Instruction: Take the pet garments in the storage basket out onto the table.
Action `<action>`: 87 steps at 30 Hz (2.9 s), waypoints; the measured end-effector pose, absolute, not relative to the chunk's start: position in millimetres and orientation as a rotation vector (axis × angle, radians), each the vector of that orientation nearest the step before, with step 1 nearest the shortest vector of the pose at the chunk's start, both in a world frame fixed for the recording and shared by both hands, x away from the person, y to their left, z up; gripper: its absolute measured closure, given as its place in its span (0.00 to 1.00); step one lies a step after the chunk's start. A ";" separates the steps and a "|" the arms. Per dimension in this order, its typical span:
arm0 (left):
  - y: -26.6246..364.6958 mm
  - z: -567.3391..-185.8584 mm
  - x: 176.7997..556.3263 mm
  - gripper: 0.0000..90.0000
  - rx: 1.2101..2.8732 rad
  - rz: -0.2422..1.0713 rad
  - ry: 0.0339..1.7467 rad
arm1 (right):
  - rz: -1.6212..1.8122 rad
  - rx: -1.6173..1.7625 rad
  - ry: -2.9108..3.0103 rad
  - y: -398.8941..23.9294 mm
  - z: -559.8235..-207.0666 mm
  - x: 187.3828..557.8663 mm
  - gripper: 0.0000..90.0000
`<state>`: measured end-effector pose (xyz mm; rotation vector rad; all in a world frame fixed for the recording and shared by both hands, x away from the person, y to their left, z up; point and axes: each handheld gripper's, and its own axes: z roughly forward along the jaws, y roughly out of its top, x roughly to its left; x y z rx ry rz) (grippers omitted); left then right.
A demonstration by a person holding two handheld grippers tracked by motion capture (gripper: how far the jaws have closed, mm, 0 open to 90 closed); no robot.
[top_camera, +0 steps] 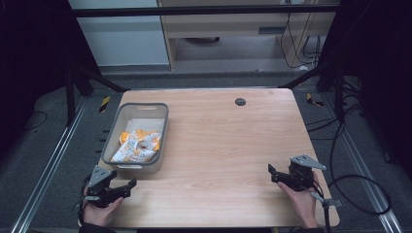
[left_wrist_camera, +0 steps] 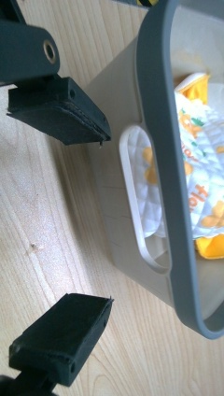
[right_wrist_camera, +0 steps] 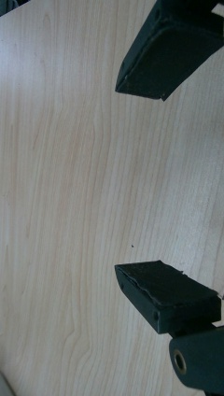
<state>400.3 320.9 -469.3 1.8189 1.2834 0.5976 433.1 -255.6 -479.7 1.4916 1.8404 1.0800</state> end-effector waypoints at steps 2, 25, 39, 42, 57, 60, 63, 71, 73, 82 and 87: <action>322.4 -467.3 399.5 0.19 1.805 0.595 1.293 | 1.084 1.485 1.842 -255.6 -479.5 431.9 0.12; 327.8 -435.5 391.4 0.25 1.658 0.653 1.303 | 1.076 1.431 1.880 -248.9 -480.5 433.1 0.16; 322.2 -408.8 396.9 0.25 1.654 0.693 1.262 | 1.082 1.421 1.915 -244.2 -482.9 434.0 0.16; 323.9 -400.9 399.4 0.25 1.634 0.703 1.256 | 1.086 1.426 1.910 -245.1 -482.5 434.3 0.18; 324.6 -377.3 413.1 0.24 1.613 0.719 1.223 | 1.101 1.426 1.910 -245.6 -481.9 433.7 0.24; 323.6 -375.2 417.8 0.24 1.613 0.719 1.220 | 1.100 1.428 1.913 -245.3 -481.9 433.5 0.25; 321.8 -374.9 422.5 0.24 1.622 0.719 1.219 | 1.101 1.430 1.914 -245.1 -481.7 433.3 0.26; 319.4 -377.3 432.9 0.24 1.645 0.697 1.235 | 1.096 1.416 1.914 -245.2 -481.9 433.3 0.30; 318.8 -376.6 436.0 0.24 1.650 0.692 1.236 | 1.097 1.415 1.913 -245.2 -481.9 433.4 0.30; 317.7 -371.5 446.6 0.24 1.666 0.700 1.230 | 1.103 1.422 1.913 -245.2 -481.0 432.8 0.32; 316.4 -369.0 451.6 0.24 1.679 0.711 1.226 | 1.100 1.421 1.913 -245.0 -480.8 432.4 0.33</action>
